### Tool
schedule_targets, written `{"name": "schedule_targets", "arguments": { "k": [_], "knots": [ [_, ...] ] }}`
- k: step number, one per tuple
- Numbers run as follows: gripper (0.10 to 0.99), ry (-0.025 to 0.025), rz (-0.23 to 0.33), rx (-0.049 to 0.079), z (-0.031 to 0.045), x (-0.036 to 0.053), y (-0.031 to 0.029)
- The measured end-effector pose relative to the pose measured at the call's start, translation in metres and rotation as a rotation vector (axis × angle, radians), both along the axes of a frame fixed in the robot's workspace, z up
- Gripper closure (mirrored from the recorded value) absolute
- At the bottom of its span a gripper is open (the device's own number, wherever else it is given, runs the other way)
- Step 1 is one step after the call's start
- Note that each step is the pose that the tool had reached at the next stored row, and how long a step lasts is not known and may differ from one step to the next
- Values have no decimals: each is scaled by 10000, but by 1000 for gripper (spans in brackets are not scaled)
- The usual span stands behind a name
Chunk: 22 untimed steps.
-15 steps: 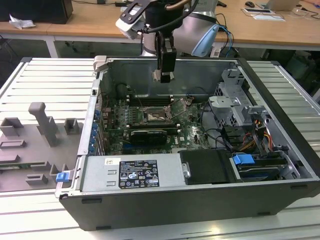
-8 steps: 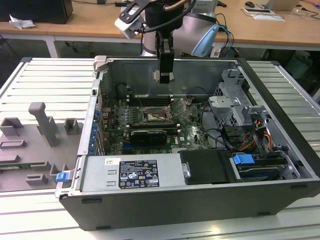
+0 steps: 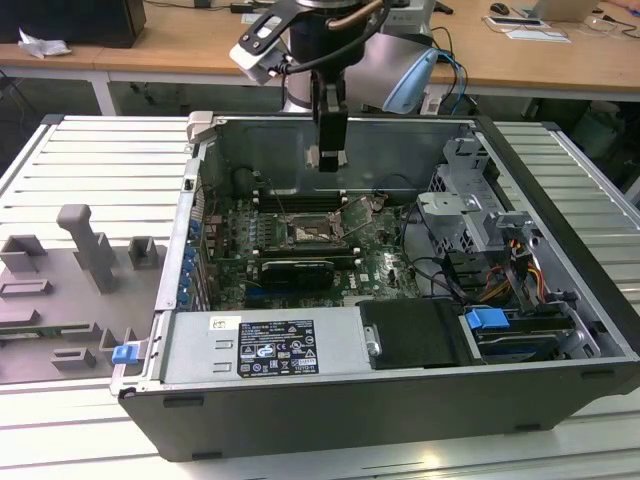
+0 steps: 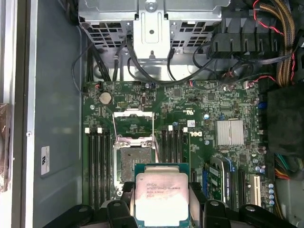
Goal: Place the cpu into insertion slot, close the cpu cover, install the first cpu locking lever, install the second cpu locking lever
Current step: 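Place the cpu into insertion slot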
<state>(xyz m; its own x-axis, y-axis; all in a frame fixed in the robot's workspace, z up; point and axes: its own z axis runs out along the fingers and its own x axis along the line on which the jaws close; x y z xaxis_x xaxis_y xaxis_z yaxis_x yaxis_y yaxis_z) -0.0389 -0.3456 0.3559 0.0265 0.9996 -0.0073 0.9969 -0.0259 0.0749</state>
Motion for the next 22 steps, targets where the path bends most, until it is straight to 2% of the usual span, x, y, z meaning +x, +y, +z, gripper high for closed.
{"name": "schedule_targets", "arguments": {
  "k": [6, 16, 22],
  "knots": [
    [545, 2, 70, -2, -42, 0, 1],
    [545, 16, 101, -3, -167, 0, 10],
    [545, 20, 100, -3, -196, 0, 10]
  ]
}}
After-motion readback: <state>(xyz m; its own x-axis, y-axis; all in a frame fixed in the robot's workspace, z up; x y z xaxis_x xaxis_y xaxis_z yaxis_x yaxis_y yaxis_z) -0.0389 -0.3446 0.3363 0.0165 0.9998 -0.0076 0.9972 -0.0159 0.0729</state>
